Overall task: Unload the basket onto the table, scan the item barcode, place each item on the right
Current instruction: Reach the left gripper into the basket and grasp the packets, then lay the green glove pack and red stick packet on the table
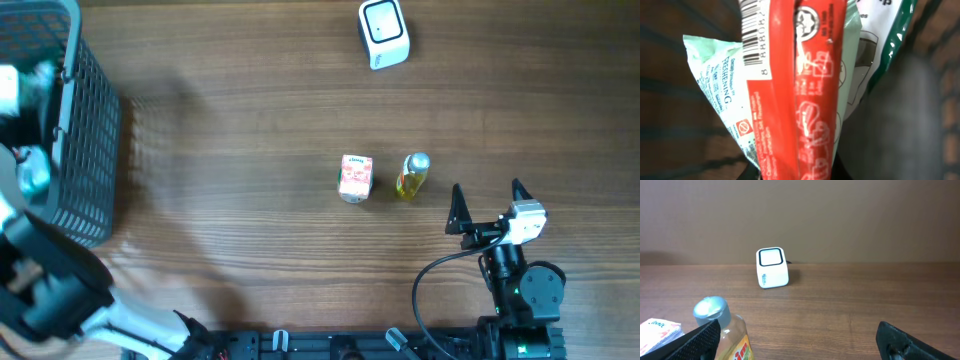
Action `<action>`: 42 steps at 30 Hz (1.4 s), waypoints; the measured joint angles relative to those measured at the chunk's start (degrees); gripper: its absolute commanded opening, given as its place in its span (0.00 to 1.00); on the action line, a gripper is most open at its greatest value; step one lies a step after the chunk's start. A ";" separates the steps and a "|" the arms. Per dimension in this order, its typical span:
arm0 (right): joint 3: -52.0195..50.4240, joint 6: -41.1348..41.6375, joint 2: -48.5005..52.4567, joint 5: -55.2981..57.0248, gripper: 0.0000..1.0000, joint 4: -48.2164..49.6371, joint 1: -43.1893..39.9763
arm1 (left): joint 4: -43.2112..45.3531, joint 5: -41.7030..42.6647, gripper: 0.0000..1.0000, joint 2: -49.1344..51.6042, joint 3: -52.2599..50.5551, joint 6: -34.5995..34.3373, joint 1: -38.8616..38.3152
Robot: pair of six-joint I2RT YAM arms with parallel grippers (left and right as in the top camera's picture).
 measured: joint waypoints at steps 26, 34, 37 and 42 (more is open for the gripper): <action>0.00 0.00 0.11 0.00 1.00 0.00 0.00 | -23.32 -10.58 0.04 -11.47 -8.55 -46.01 -59.69; 0.00 0.00 0.11 0.00 1.00 0.00 0.00 | -24.52 -36.79 0.04 -1.49 -10.73 -50.86 -68.22; 0.00 0.00 0.11 0.00 1.00 0.02 0.00 | -25.64 -41.51 0.04 -1.49 -10.78 -50.80 -66.05; 0.00 -0.02 0.15 0.00 1.00 0.02 0.00 | -20.22 -42.69 0.04 -1.49 -14.75 -46.36 -60.63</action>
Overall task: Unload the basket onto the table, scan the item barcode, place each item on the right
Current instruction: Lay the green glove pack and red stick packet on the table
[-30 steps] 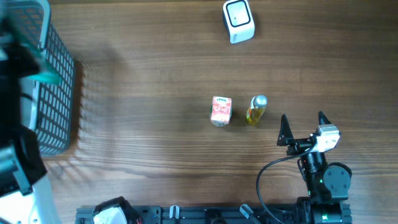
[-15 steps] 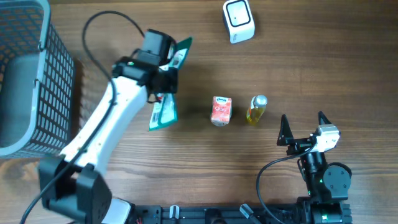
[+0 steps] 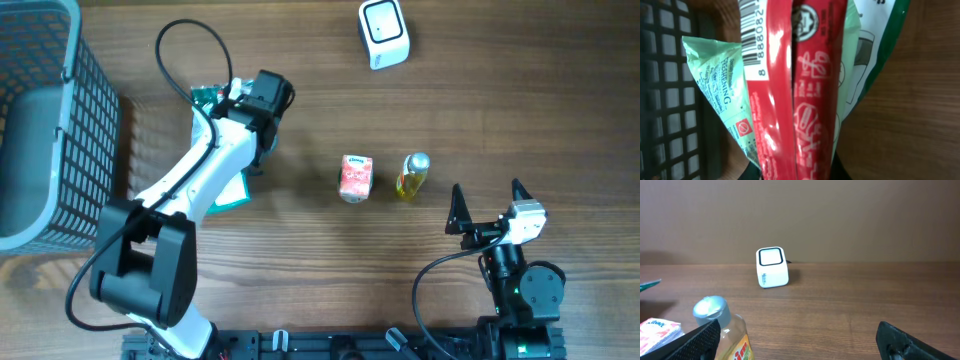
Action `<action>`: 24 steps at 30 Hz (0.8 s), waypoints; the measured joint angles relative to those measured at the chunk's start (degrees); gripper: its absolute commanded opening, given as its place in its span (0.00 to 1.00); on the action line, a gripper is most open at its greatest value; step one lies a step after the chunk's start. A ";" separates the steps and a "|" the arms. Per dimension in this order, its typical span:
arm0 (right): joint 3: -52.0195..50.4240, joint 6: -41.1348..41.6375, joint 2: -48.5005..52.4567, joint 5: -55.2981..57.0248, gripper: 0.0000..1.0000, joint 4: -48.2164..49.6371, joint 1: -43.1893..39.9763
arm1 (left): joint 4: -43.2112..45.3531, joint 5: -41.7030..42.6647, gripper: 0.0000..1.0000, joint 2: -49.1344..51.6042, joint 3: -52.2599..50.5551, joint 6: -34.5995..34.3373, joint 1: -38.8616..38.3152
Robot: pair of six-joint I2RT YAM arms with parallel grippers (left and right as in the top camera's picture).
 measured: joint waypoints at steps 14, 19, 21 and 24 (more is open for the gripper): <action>0.00 0.00 0.09 0.00 1.00 0.00 0.00 | 9.05 15.41 0.81 0.09 -8.26 3.43 5.40; 0.00 0.02 0.09 0.00 1.00 -0.02 0.00 | 8.13 18.86 0.92 -3.52 -7.54 3.50 6.84; 0.00 0.00 0.09 0.00 1.00 0.00 0.00 | 8.15 24.83 1.00 -9.01 -5.73 3.52 8.24; 0.00 0.02 0.13 0.00 1.00 0.00 0.00 | 8.66 38.99 1.00 -19.32 -3.69 3.34 8.74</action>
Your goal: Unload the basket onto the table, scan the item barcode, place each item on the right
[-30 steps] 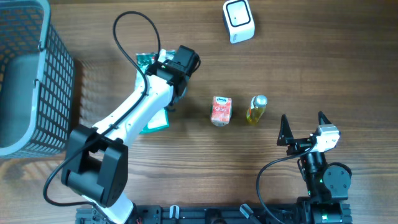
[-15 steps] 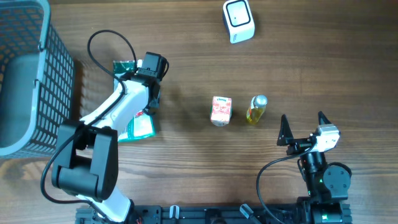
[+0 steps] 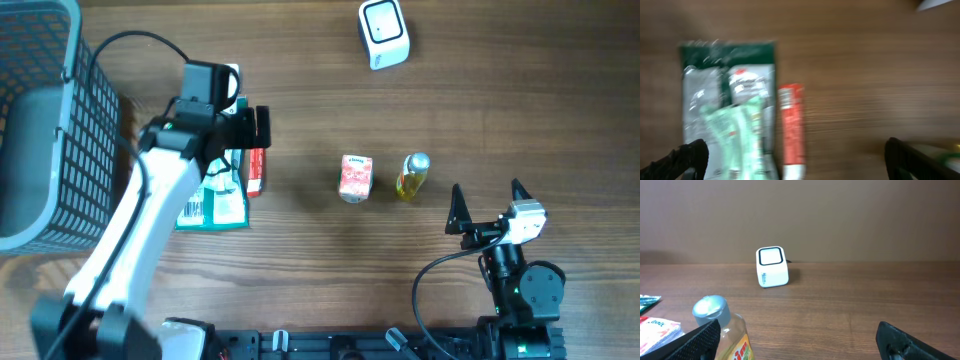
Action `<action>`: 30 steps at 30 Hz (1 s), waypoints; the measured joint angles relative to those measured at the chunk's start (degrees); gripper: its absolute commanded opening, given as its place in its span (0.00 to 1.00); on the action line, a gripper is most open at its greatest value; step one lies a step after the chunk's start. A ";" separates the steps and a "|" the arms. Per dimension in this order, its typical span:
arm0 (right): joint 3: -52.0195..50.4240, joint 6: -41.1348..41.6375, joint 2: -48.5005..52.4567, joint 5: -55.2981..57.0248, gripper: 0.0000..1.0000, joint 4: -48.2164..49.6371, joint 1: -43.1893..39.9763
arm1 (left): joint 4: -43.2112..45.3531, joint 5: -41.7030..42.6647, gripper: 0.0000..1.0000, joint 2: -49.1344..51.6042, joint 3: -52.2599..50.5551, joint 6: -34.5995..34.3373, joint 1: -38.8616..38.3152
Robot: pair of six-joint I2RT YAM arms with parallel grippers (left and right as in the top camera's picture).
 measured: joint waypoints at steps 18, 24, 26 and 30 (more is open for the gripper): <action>0.00 0.00 0.00 0.00 1.00 0.00 0.00 | -1.55 23.67 0.36 12.31 0.26 -4.35 -18.36; 0.00 0.00 0.00 0.00 1.00 0.00 0.00 | -0.31 23.67 0.34 14.29 0.26 -6.75 -18.91; 0.00 0.00 0.00 0.00 1.00 -0.02 0.00 | -0.28 23.67 0.34 14.91 0.26 -6.95 -18.93; 0.00 0.00 0.00 0.00 1.00 0.00 0.00 | -0.28 23.87 0.26 15.45 0.26 -7.82 -18.93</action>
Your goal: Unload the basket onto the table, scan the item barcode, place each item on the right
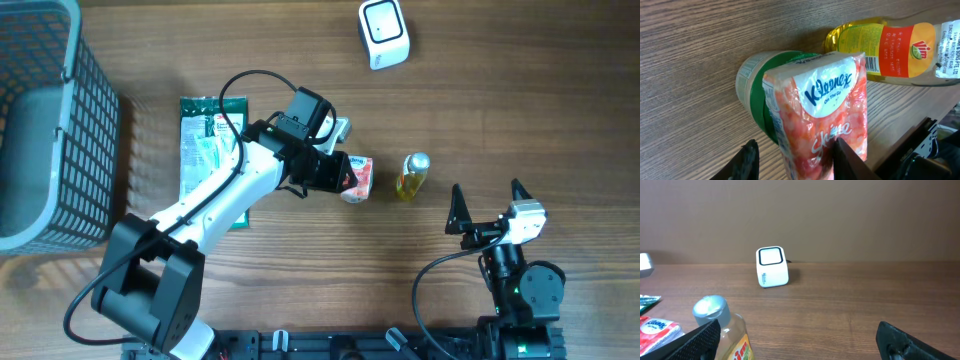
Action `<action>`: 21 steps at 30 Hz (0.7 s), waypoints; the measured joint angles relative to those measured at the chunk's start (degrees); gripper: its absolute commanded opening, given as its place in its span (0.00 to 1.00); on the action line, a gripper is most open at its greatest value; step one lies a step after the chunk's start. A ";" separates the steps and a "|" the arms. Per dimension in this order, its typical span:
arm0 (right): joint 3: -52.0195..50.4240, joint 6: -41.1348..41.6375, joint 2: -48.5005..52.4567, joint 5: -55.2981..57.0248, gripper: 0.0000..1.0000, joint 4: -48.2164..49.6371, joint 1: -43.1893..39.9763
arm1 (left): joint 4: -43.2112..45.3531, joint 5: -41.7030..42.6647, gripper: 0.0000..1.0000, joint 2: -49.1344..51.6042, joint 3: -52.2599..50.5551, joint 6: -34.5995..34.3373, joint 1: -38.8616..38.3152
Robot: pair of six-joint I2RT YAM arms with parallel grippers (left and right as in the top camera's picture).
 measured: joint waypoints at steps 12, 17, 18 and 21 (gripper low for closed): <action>0.00 -0.02 0.00 0.00 1.00 0.00 0.00 | 0.15 1.20 0.04 -1.44 0.02 -1.51 0.02; 0.00 -0.02 0.00 0.00 1.00 0.00 0.00 | 0.13 1.22 0.04 -7.15 0.02 -1.49 0.66; 0.00 0.00 0.00 0.00 1.00 0.00 0.00 | 0.00 1.18 0.04 -7.54 0.02 -1.49 1.60; 0.00 -0.02 0.00 0.00 1.00 0.00 0.00 | -3.02 -2.36 0.04 -7.80 0.00 -1.53 5.51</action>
